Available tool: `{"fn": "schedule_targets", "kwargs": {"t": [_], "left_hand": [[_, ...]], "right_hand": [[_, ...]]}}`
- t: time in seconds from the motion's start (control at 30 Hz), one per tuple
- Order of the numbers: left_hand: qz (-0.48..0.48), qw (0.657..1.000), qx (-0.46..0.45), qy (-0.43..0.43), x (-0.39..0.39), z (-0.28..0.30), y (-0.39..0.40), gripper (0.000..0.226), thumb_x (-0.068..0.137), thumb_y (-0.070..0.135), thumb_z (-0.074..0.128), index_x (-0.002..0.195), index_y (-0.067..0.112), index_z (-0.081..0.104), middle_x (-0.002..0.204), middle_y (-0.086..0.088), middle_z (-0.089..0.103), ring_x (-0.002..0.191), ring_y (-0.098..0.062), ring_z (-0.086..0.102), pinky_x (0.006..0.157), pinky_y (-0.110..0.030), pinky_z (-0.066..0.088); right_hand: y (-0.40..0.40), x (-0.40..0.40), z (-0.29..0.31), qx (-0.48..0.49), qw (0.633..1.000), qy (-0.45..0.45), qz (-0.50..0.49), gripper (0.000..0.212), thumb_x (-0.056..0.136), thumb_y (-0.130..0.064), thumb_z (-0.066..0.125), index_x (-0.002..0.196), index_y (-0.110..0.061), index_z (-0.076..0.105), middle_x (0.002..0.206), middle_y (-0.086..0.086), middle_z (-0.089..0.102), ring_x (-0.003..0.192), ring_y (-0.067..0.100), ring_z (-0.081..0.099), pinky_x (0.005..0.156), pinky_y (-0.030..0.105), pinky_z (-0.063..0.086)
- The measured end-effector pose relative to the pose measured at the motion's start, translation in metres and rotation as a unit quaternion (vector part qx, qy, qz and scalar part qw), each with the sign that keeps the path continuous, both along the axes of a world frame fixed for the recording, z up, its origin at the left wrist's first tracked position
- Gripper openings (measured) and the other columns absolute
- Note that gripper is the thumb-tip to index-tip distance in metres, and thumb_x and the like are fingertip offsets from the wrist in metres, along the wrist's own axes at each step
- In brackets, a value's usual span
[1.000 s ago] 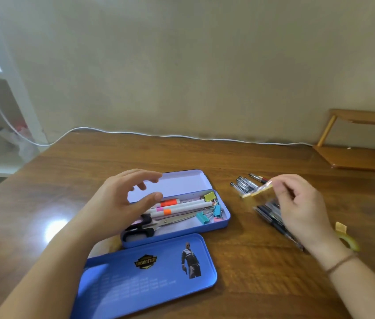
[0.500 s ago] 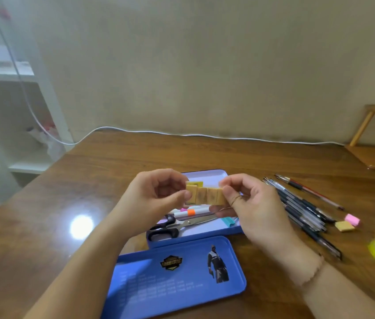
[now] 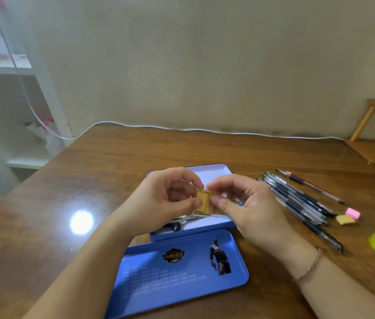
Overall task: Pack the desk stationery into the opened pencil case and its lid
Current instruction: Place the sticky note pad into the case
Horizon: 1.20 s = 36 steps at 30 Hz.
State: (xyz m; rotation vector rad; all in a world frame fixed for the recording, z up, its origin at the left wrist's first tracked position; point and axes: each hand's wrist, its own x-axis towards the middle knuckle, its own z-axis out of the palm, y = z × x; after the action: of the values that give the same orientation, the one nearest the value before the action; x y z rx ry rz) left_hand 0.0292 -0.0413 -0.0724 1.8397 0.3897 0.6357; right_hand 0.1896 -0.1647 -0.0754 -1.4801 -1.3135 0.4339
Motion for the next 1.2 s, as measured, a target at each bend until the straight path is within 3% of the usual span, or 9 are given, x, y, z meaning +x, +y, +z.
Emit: {"fn": "schedule_targets", "kwargs": {"t": [0.13, 0.23, 0.3, 0.47, 0.63, 0.8, 0.87, 1.07, 1.2], "left_hand": [[0.06, 0.994, 0.072, 0.055, -0.003, -0.003, 0.005, 0.024, 0.088, 0.002, 0.066, 0.103, 0.02, 0.067, 0.088, 0.001, 0.075, 0.077, -0.015, 0.07, 0.072, -0.027, 0.056], [0.129, 0.955, 0.231, 0.133, -0.004, -0.01, 0.012, 0.024, 0.089, 0.012, 0.064, 0.109, 0.025, 0.066, 0.096, 0.014, 0.069, 0.089, -0.002, 0.062, 0.078, -0.02, 0.052], [0.131, 0.941, 0.266, 0.162, -0.003, -0.013, 0.014, 0.025, 0.09, 0.016, 0.063, 0.113, 0.027, 0.066, 0.101, 0.016, 0.066, 0.092, 0.002, 0.059, 0.08, -0.016, 0.048], [0.123, 0.931, 0.298, 0.173, -0.002, -0.014, 0.015, 0.026, 0.09, 0.018, 0.064, 0.114, 0.025, 0.066, 0.104, 0.015, 0.067, 0.094, -0.001, 0.058, 0.082, -0.019, 0.048], [0.111, 0.927, 0.309, 0.182, -0.002, -0.015, 0.018, 0.026, 0.09, 0.022, 0.065, 0.116, 0.026, 0.066, 0.107, 0.015, 0.067, 0.096, -0.002, 0.06, 0.084, -0.024, 0.051], [0.106, 0.929, 0.308, 0.175, -0.002, -0.019, 0.021, 0.025, 0.089, 0.023, 0.065, 0.114, 0.028, 0.066, 0.106, 0.016, 0.067, 0.094, -0.002, 0.06, 0.082, -0.023, 0.05], [0.102, 0.932, 0.303, 0.169, -0.003, -0.019, 0.021, 0.027, 0.088, 0.026, 0.067, 0.115, 0.03, 0.065, 0.107, 0.016, 0.066, 0.096, -0.002, 0.059, 0.084, -0.025, 0.051], [-0.01, 0.935, 0.269, 0.233, -0.014, -0.013, 0.022, 0.067, 0.07, 0.059, 0.073, 0.13, 0.051, 0.044, 0.133, 0.034, 0.042, 0.13, 0.005, 0.036, 0.109, -0.029, 0.037], [-0.032, 0.923, 0.277, 0.267, -0.014, -0.014, 0.022, 0.08, 0.061, 0.067, 0.072, 0.131, 0.061, 0.033, 0.134, 0.04, 0.033, 0.133, 0.004, 0.032, 0.112, -0.036, 0.036]], "right_hand": [[0.004, 0.0, -0.006, 0.022, 0.996, -0.079, -0.045, 0.034, 0.08, 0.01, 0.067, 0.089, -0.022, 0.074, 0.083, -0.013, 0.072, 0.083, 0.004, 0.065, 0.074, 0.012, 0.05], [0.009, -0.002, -0.011, 0.021, 0.989, -0.14, -0.04, 0.04, 0.076, 0.019, 0.06, 0.092, -0.016, 0.074, 0.088, -0.009, 0.07, 0.085, 0.001, 0.065, 0.074, 0.008, 0.049], [0.012, -0.005, -0.014, 0.011, 0.986, -0.167, -0.014, 0.04, 0.077, 0.019, 0.057, 0.093, -0.014, 0.074, 0.087, -0.008, 0.069, 0.081, -0.001, 0.063, 0.073, 0.009, 0.049], [0.016, -0.012, -0.024, -0.042, 0.977, -0.207, 0.035, 0.036, 0.082, 0.012, 0.058, 0.099, -0.015, 0.074, 0.09, -0.007, 0.068, 0.083, -0.004, 0.061, 0.074, 0.007, 0.046], [0.014, -0.01, -0.026, -0.019, 0.948, -0.316, 0.019, 0.029, 0.082, -0.008, 0.056, 0.098, -0.024, 0.074, 0.088, -0.012, 0.068, 0.091, 0.006, 0.055, 0.084, 0.031, 0.044], [0.012, -0.01, -0.026, -0.072, 0.922, -0.379, 0.043, 0.035, 0.091, -0.03, 0.041, 0.111, -0.027, 0.07, 0.112, -0.015, 0.061, 0.106, 0.009, 0.044, 0.092, 0.033, 0.039], [0.009, -0.008, -0.024, -0.075, 0.91, -0.406, 0.035, 0.038, 0.092, -0.044, 0.04, 0.108, -0.028, 0.07, 0.11, -0.014, 0.057, 0.106, 0.012, 0.044, 0.091, 0.033, 0.039], [-0.003, 0.0, -0.019, -0.054, 0.899, -0.434, 0.006, 0.034, 0.083, -0.057, 0.052, 0.097, -0.031, 0.068, 0.085, -0.016, 0.063, 0.087, 0.01, 0.052, 0.08, 0.032, 0.044], [-0.006, 0.0, -0.018, -0.059, 0.903, -0.426, 0.027, 0.031, 0.081, -0.056, 0.054, 0.095, -0.032, 0.069, 0.087, -0.018, 0.065, 0.09, 0.007, 0.051, 0.085, 0.034, 0.042]]}}
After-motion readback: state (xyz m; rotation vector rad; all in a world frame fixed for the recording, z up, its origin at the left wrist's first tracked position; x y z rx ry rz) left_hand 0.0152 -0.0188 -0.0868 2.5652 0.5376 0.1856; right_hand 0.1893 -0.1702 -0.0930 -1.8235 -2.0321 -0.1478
